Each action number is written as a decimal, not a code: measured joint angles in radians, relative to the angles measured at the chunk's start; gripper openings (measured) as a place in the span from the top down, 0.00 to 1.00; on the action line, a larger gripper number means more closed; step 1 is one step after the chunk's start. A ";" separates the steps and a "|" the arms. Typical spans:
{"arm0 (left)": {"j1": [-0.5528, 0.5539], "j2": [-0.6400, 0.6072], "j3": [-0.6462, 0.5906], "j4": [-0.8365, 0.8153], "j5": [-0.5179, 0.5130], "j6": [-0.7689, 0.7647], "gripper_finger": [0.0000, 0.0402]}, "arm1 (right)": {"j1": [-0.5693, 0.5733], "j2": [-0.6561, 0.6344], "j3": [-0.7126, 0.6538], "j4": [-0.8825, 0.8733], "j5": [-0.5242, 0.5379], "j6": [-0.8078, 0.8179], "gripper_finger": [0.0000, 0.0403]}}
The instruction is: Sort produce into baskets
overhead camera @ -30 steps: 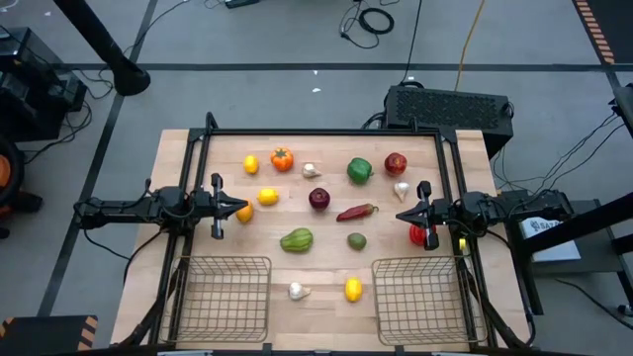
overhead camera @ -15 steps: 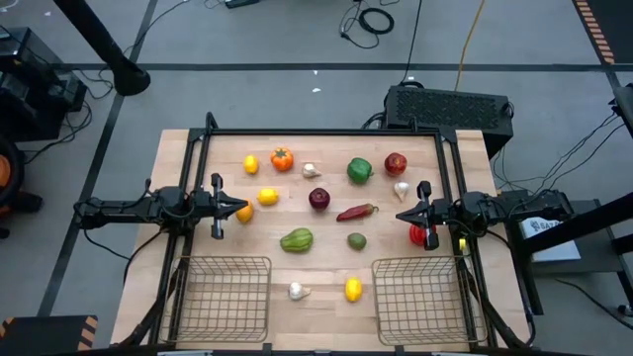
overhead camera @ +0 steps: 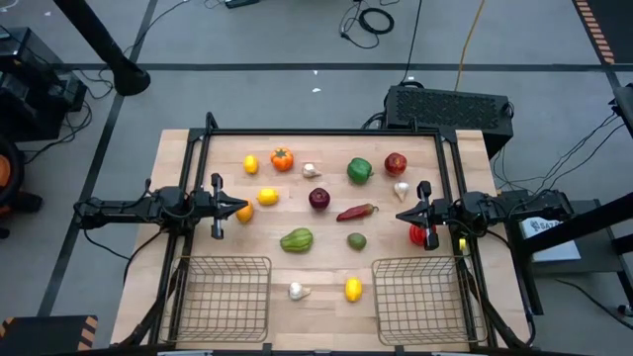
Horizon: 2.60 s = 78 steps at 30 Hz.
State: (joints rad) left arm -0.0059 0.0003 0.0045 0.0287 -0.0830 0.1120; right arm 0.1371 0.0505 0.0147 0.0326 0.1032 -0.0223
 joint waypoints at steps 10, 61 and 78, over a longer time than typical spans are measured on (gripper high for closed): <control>0.000 0.000 0.000 0.000 0.000 0.000 0.93 | 0.000 0.000 0.000 0.000 0.000 0.000 1.00; 0.000 0.000 0.000 0.000 0.000 0.026 0.93 | 0.000 0.000 0.000 0.000 0.000 0.000 1.00; 0.000 0.000 0.000 0.012 -0.014 0.038 0.93 | 0.000 0.000 0.000 0.000 0.000 0.000 1.00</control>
State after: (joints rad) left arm -0.0059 0.0002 0.0048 0.0405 -0.0971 0.1504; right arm 0.1371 0.0506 0.0150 0.0330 0.1032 -0.0227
